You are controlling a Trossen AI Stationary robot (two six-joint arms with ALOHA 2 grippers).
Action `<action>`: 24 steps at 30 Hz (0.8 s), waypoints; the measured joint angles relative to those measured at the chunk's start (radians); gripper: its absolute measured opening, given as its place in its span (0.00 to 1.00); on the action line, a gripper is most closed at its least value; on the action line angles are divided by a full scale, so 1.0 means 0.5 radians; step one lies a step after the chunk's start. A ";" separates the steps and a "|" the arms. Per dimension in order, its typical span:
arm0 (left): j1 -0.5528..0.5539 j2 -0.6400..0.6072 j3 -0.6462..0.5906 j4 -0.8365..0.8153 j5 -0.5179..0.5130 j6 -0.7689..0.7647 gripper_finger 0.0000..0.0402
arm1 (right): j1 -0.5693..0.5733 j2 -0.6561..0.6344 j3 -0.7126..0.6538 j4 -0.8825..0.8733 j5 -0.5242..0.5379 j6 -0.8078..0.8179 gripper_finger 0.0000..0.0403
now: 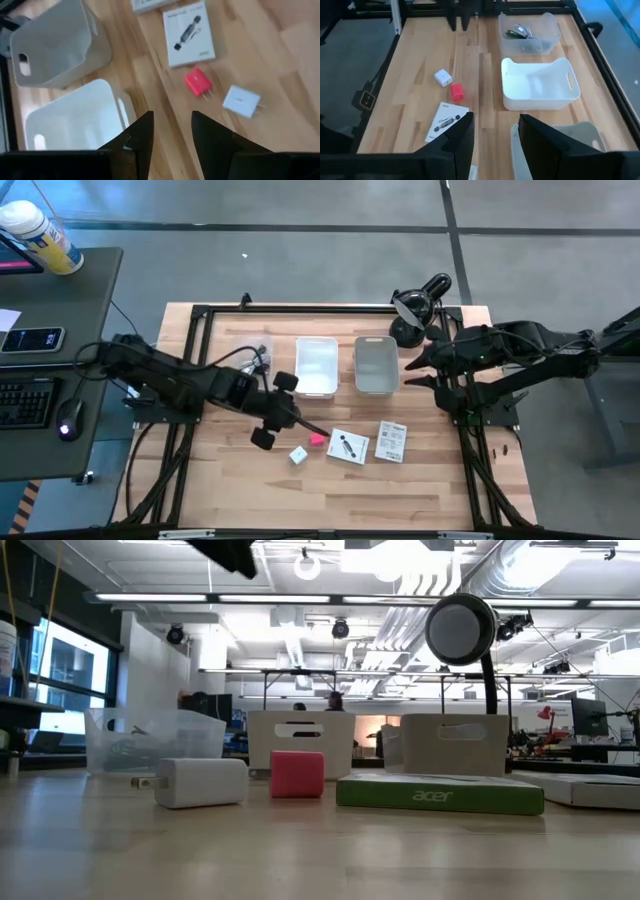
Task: Pick and place items into bin
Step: Put the pink adapter into the white bin
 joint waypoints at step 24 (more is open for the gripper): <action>-0.181 0.357 -0.004 0.451 0.063 -0.365 0.29 | 0.308 -0.264 -0.287 -0.606 0.010 0.025 0.36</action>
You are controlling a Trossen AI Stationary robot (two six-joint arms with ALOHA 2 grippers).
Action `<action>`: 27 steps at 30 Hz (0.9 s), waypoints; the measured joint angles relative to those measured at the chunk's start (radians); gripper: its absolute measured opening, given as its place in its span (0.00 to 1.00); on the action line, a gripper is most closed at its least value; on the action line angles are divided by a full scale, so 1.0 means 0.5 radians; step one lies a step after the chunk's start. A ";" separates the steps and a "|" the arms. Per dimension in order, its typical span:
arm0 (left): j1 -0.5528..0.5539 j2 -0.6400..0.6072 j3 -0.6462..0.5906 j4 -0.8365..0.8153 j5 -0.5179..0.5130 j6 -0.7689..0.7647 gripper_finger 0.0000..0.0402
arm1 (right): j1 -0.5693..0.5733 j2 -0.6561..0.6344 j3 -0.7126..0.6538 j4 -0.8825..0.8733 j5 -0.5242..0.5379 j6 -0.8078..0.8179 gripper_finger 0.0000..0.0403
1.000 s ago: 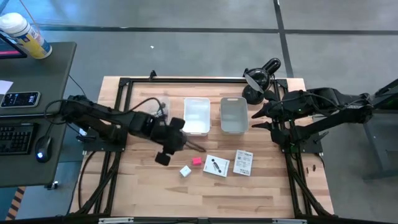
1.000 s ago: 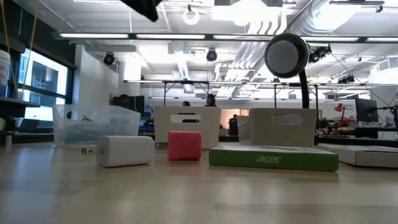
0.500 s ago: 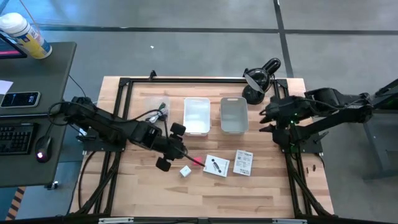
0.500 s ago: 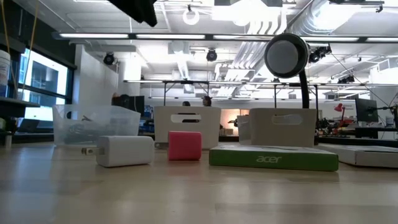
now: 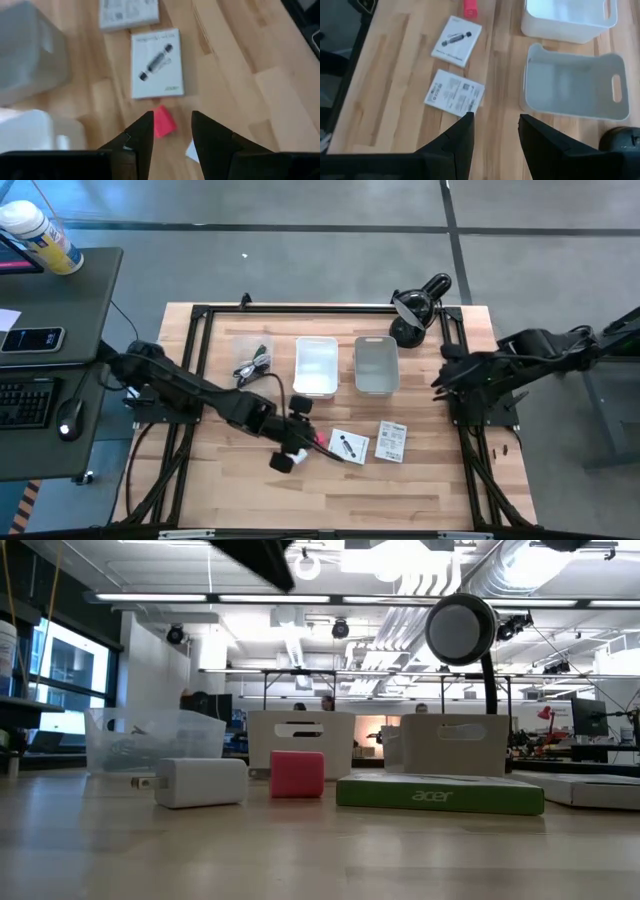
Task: Pick and place items into bin
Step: Put the pink adapter into the white bin
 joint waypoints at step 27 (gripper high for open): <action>0.167 0.333 0.000 0.110 0.154 -0.364 0.48 | 0.010 -0.467 -0.409 0.462 0.088 0.194 0.36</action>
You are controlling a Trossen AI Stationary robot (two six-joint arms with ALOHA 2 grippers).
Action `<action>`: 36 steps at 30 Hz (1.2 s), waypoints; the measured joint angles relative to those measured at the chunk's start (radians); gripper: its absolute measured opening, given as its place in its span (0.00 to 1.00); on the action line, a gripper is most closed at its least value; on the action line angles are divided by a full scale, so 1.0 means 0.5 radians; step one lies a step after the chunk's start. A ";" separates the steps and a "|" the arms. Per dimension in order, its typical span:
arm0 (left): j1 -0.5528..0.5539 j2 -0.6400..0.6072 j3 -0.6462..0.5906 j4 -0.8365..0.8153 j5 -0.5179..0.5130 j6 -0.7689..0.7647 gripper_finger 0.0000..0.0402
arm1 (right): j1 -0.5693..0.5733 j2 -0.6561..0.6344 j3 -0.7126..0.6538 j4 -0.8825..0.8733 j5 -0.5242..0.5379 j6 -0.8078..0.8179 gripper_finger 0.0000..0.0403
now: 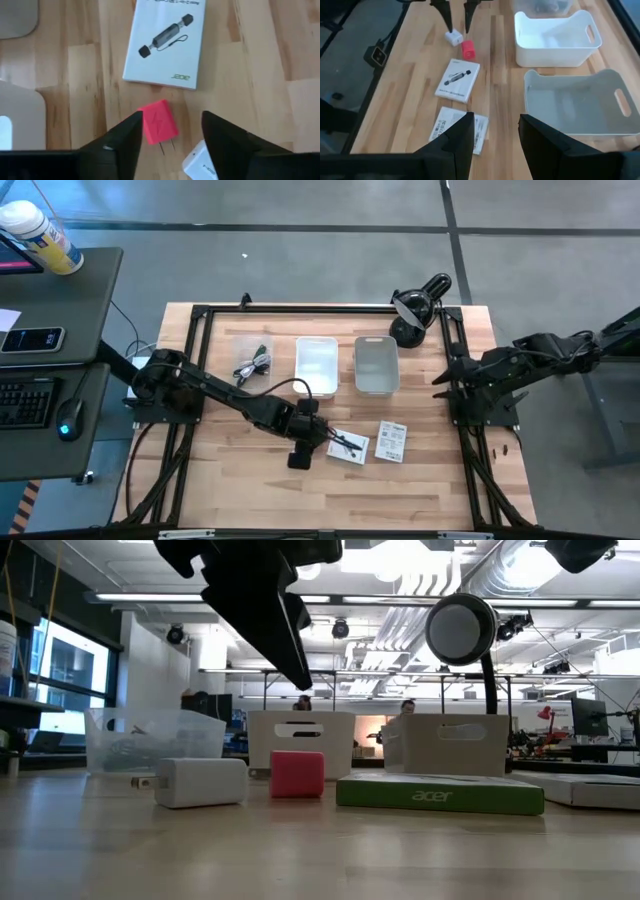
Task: Pick and place items into bin
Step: Put the pink adapter into the white bin
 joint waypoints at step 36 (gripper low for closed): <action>0.054 0.248 -0.006 0.046 -0.024 0.145 0.59 | -0.001 0.000 0.002 0.080 0.090 0.017 0.36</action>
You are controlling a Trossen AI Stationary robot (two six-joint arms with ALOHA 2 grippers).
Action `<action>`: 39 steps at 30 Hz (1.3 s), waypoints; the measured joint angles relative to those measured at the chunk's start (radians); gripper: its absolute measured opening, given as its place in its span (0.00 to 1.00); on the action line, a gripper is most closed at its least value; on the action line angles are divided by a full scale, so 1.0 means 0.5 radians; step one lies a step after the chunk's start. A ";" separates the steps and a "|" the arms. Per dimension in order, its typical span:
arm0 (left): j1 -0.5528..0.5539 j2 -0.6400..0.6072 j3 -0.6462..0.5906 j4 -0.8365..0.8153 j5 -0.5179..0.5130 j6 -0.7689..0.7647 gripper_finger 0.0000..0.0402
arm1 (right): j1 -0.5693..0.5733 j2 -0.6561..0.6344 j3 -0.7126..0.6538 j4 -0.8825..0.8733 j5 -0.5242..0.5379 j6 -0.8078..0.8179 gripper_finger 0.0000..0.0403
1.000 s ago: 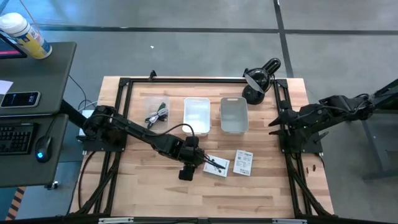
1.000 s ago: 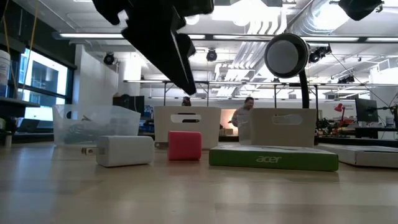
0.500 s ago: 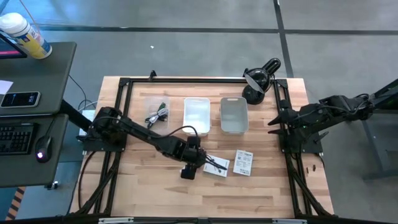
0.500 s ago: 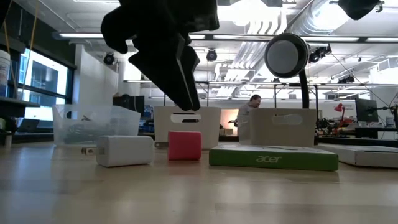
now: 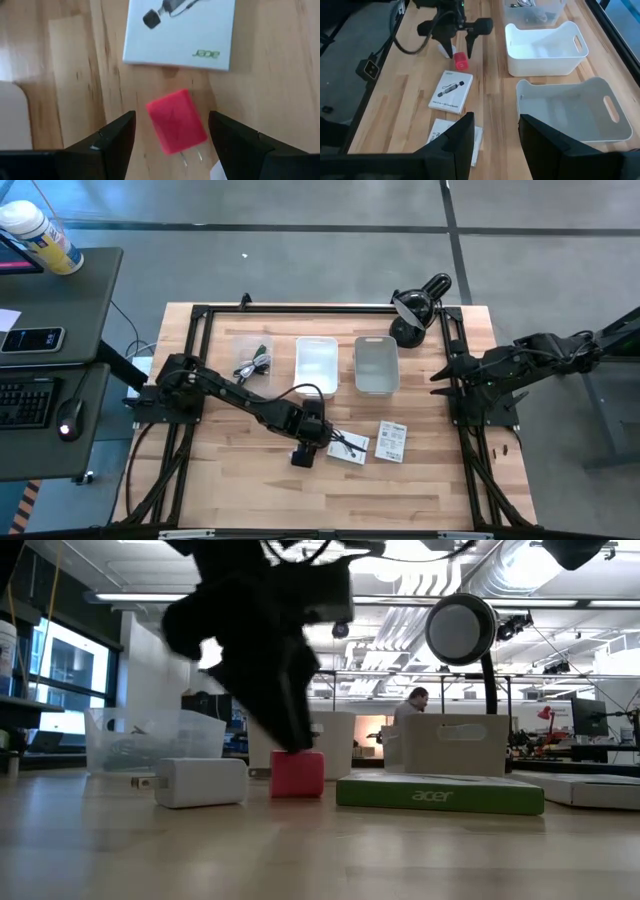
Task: Pick and place items into bin
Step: Put the pink adapter into the white bin
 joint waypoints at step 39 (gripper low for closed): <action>0.000 0.106 0.005 0.060 0.030 0.094 0.45 | 0.000 0.000 0.000 0.006 0.028 0.012 0.36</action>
